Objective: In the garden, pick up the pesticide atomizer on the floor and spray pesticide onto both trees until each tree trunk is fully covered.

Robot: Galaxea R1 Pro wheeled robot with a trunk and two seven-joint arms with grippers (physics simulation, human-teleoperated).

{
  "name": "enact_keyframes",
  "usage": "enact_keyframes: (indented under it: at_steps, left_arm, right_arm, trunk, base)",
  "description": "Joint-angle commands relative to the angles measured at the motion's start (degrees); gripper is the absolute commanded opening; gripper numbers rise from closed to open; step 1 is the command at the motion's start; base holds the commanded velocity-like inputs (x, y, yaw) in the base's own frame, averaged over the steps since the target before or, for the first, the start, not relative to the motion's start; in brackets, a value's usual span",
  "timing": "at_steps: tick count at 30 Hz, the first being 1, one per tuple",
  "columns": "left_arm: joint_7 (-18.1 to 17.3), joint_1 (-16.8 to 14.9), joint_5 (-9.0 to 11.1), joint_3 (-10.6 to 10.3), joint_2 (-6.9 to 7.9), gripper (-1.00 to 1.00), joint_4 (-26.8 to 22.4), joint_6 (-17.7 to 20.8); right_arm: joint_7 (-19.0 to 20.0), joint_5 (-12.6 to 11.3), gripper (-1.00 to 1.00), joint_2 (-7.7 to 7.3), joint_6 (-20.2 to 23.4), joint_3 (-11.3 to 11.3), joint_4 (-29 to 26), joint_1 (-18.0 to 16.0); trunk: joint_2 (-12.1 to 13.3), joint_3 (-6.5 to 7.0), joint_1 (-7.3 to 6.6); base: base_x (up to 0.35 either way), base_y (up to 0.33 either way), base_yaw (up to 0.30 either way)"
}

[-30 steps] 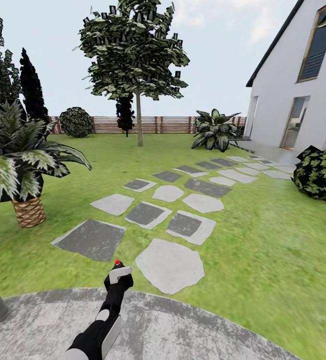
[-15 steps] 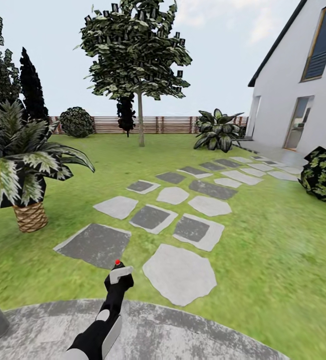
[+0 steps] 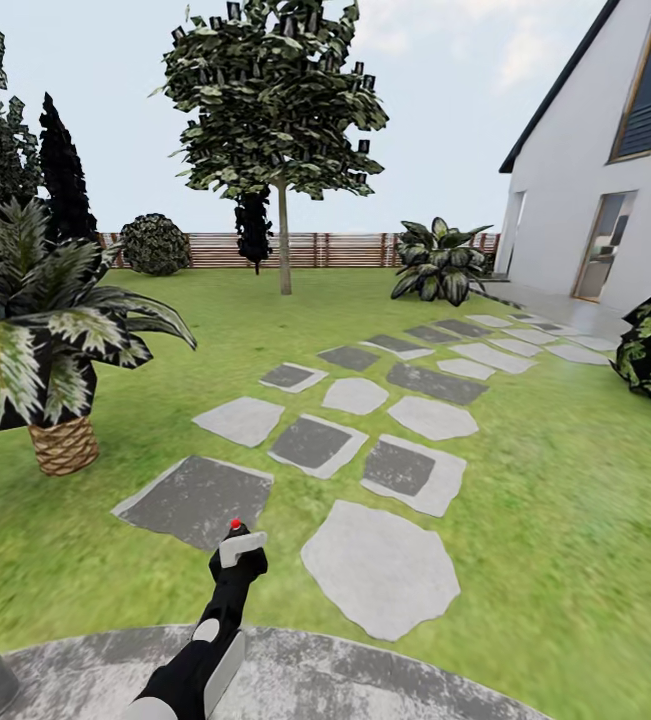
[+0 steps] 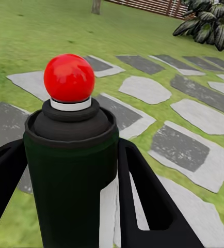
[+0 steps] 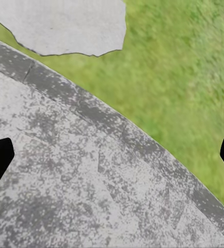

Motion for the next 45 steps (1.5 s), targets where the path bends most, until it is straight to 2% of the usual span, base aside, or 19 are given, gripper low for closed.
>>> enact_keyframes:
  at_steps: [1, 14, 17, 25, 32, 34, 36, 40, 41, 45]
  left_arm:
    - [0.0, 0.0, 0.0, 0.0, -0.02, -1.0, 0.0, 0.0]
    - [0.0, 0.0, 0.0, -0.1, -0.19, -1.0, -0.1, 0.0]
    - [0.0, 0.0, 0.0, -0.1, -0.66, -1.0, -0.4, 0.0]
    - [-0.1, 0.0, -0.1, -0.9, -1.0, -1.0, -1.8, 0.1]
    - [-0.1, 0.0, -0.1, -1.2, -1.02, -1.0, -1.7, 0.3]
    - [-0.1, 0.0, -0.1, -1.2, -1.02, -1.0, -1.7, 0.3]
    - [-0.1, 0.0, -0.1, -1.2, -1.05, -1.0, -1.7, 0.4]
    - [-0.1, 0.0, -0.1, -1.2, -1.21, -1.0, -1.7, 0.4]
    - [-0.1, 0.0, -0.1, -1.2, -1.43, -1.0, -1.7, 0.4]
    - [-0.1, 0.0, -0.1, -1.2, -1.66, -1.0, -1.7, 0.4]
  right_arm:
    - [0.0, 0.0, 1.0, 0.0, 0.0, 0.0, 0.0, 0.0]
    - [0.0, 0.0, 1.0, 0.0, 0.0, 0.0, 0.0, 0.0]
    - [0.0, 0.0, 1.0, 0.0, 0.0, 0.0, 0.0, 0.0]
    - [0.0, 0.0, 1.0, 1.82, 0.0, 0.0, 0.0, 0.0]
    - [0.0, 0.0, 1.0, 2.2, 0.0, 0.0, 0.0, 0.0]
    - [0.0, 0.1, 1.0, 2.8, 0.0, 0.2, -0.2, 0.0]
    - [-0.1, 0.1, 1.0, 3.54, -0.2, 0.2, -3.0, 0.0]
    - [-0.2, -0.1, 1.0, 3.89, -0.2, 0.2, -11.0, -0.1]
    - [-0.3, -0.1, 1.0, 4.01, -0.2, 0.1, -15.8, -0.1]
    - [-0.3, -0.2, 1.0, 3.68, -0.3, 0.0, -21.6, -0.3]
  trunk:
    - [0.0, 0.0, 0.0]
    - [0.0, 0.0, 0.0]
    - [0.0, 0.0, 0.0]
    - [0.0, 0.0, 0.0]
    - [0.0, 0.0, 0.0]
    - [0.0, 0.0, 0.0]
    - [0.0, 0.0, 0.0]
    - [0.0, 0.0, 0.0]
    - [0.0, 0.0, 0.0]
    - [0.0, 0.0, 0.0]
  base:
    - [0.286, 0.263, 0.0]
    - [0.306, 0.226, 0.0]
    - [0.336, 0.14, 0.0]
    - [0.347, 0.031, 0.0]
    - [0.35, 0.002, 0.0]
    - [0.35, 0.0, 0.0]
    - [0.35, 0.0, 0.0]
    - [0.35, 0.0, 0.0]
    - [0.35, 0.0, 0.0]
    - [0.35, 0.0, 0.0]
